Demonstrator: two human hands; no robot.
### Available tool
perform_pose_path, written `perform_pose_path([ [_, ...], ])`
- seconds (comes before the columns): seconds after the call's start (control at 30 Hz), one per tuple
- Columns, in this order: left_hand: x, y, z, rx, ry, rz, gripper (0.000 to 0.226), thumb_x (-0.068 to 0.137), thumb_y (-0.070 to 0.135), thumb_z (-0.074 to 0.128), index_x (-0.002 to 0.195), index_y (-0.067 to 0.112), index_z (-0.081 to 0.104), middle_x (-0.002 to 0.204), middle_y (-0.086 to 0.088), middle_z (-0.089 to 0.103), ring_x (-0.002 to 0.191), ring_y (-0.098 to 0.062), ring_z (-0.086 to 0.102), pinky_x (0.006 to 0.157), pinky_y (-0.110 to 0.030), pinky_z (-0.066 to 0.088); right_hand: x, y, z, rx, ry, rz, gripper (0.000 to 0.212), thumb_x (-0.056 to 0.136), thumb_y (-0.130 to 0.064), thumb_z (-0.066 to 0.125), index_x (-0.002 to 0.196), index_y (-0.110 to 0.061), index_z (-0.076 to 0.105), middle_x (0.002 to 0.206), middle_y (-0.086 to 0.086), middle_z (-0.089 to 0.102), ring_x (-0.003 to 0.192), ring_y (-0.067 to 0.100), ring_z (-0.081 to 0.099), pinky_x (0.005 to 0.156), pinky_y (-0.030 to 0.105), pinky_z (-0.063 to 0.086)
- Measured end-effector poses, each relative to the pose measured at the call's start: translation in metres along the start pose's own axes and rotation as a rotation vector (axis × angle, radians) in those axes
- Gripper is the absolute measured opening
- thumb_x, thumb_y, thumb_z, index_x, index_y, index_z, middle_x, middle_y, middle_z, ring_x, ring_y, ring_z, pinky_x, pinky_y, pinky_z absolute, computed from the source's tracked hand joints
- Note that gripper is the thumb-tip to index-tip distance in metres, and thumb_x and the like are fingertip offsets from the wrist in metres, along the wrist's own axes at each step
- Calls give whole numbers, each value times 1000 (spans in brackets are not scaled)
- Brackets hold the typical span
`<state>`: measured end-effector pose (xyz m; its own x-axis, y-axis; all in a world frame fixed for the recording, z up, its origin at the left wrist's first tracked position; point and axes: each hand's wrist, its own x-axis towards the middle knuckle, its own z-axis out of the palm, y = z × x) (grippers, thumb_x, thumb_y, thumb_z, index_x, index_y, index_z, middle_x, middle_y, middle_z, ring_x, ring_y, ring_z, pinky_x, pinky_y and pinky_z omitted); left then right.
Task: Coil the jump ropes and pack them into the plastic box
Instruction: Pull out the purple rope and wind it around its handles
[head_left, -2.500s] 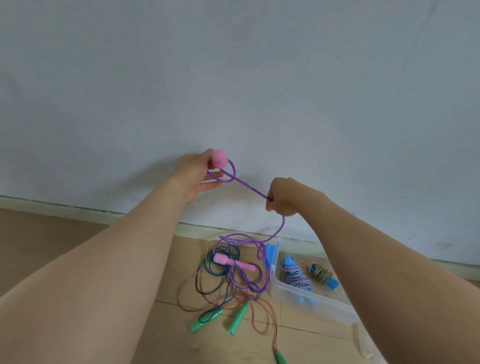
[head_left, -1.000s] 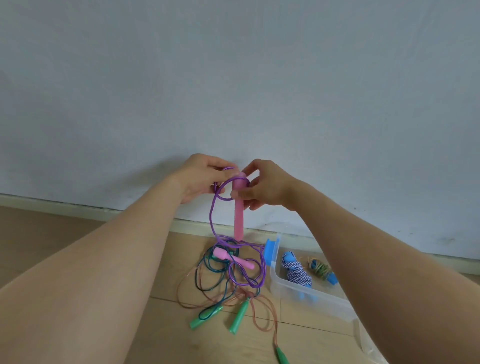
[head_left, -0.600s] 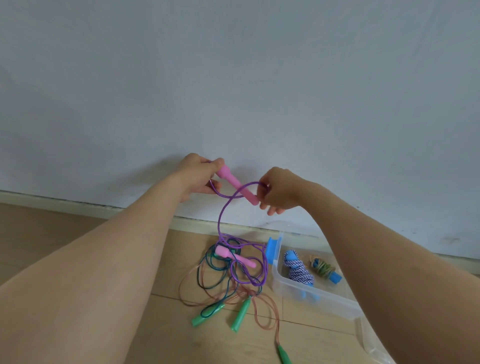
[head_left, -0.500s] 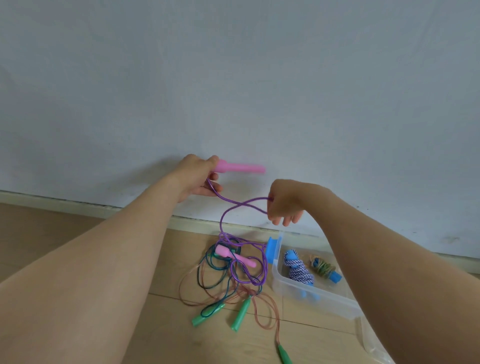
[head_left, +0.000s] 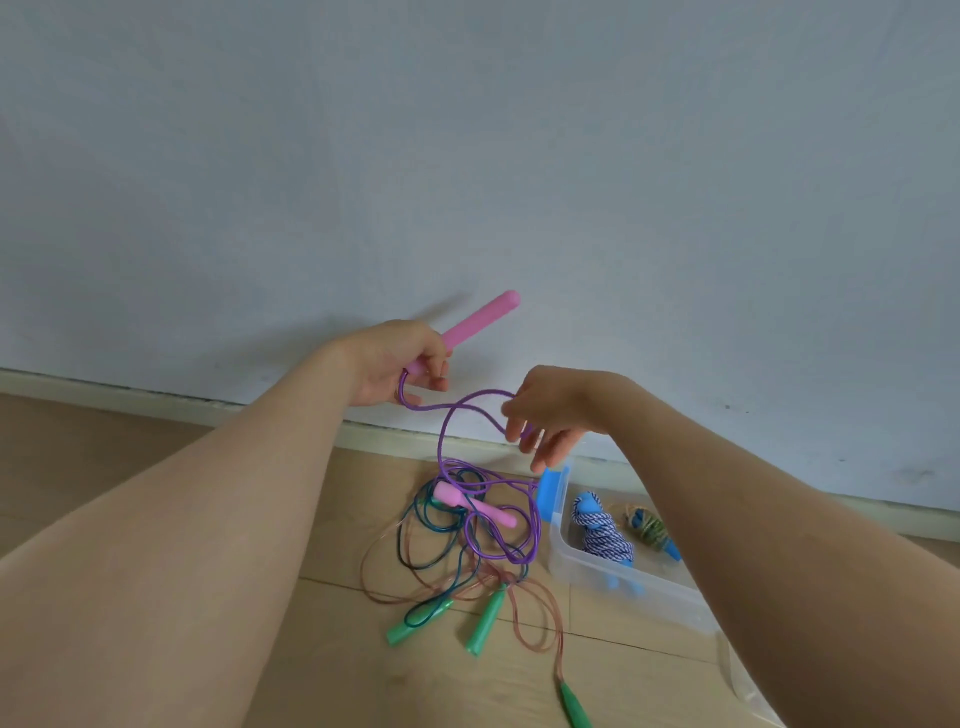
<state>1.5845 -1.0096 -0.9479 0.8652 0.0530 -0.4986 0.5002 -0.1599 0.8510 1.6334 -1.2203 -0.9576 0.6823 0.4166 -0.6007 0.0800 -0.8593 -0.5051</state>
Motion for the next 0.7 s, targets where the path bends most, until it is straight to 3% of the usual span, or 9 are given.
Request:
perform_pose_path([
  [0.13, 17, -18, -7, 313, 58, -107, 30, 82, -6, 54, 96, 20, 61, 98, -9, 52, 92, -24, 52, 96, -47, 47, 10, 12, -5, -46, 139, -32, 28, 105, -4, 46, 112, -12, 71, 83, 11, 76, 65, 27, 77, 55, 30, 60],
  [0.23, 24, -35, -13, 461, 97, -179, 23, 102, 4, 47, 95, 19, 62, 102, -10, 56, 101, -33, 56, 96, -50, 54, 18, 19, -6, -237, 126, -106, 44, 95, 9, 50, 110, -20, 80, 98, 1, 74, 76, 15, 74, 78, 32, 60],
  [0.3, 27, -43, -17, 489, 118, -175, 30, 109, 14, 39, 95, 17, 64, 114, -12, 58, 103, -35, 63, 89, -46, 59, 23, 22, -2, -254, 94, -116, 44, 97, 1, 46, 108, -20, 83, 104, -2, 74, 93, 16, 73, 91, 35, 58],
  [0.37, 31, -48, -18, 450, 86, -143, 36, 110, 12, 35, 95, 15, 68, 126, -15, 59, 102, -32, 71, 85, -40, 59, 30, 23, 2, -173, 85, -109, 36, 98, -14, 48, 98, -17, 84, 111, 5, 77, 104, 21, 73, 95, 42, 60],
  [0.47, 34, -49, -13, 336, -19, -76, 44, 102, -8, 38, 95, 15, 75, 136, -11, 59, 106, -26, 73, 90, -39, 59, 38, 22, 6, -118, 146, -173, 27, 93, -10, 57, 92, -20, 81, 102, 6, 80, 98, 21, 76, 92, 43, 63],
  [0.53, 34, -46, -10, 236, -99, -62, 49, 87, -19, 41, 111, 9, 74, 138, -4, 57, 112, -26, 67, 95, -43, 57, 45, 23, 12, -94, 175, -215, 30, 92, 3, 54, 102, -20, 70, 102, 7, 77, 92, 24, 77, 89, 48, 63],
  [0.63, 32, -40, -9, 28, -224, -94, 73, 65, -1, 47, 135, 5, 65, 122, -11, 54, 108, -31, 61, 98, -45, 54, 59, 25, 24, -2, 112, -179, 43, 94, 5, 51, 126, -19, 37, 110, 13, 71, 80, 31, 80, 86, 54, 63],
  [0.7, 33, -39, -12, -78, -244, -109, 79, 58, 6, 46, 135, 7, 65, 103, -14, 48, 105, -35, 60, 101, -49, 53, 68, 22, 34, -50, 6, -156, 46, 95, 0, 56, 132, -22, 40, 107, 12, 76, 83, 27, 80, 84, 48, 64],
])
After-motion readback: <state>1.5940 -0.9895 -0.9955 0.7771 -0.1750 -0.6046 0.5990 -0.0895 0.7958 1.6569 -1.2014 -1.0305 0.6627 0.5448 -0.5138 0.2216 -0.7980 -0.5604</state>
